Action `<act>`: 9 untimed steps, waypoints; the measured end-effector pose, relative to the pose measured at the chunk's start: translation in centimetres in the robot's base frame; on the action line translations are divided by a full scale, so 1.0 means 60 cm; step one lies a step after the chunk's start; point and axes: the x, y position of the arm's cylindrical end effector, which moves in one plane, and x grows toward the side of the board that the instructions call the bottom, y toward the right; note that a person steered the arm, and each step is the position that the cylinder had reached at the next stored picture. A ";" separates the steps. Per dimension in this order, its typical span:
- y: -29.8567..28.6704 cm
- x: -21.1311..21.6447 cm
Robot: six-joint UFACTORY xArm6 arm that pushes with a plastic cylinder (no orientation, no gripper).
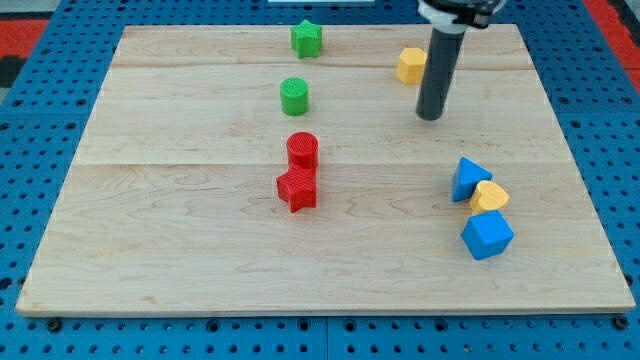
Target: Make a group of yellow blocks and blue blocks
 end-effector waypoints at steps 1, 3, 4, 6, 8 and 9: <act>0.100 -0.062; -0.089 -0.203; -0.116 -0.134; -0.077 -0.219; -0.053 -0.047; -0.046 0.031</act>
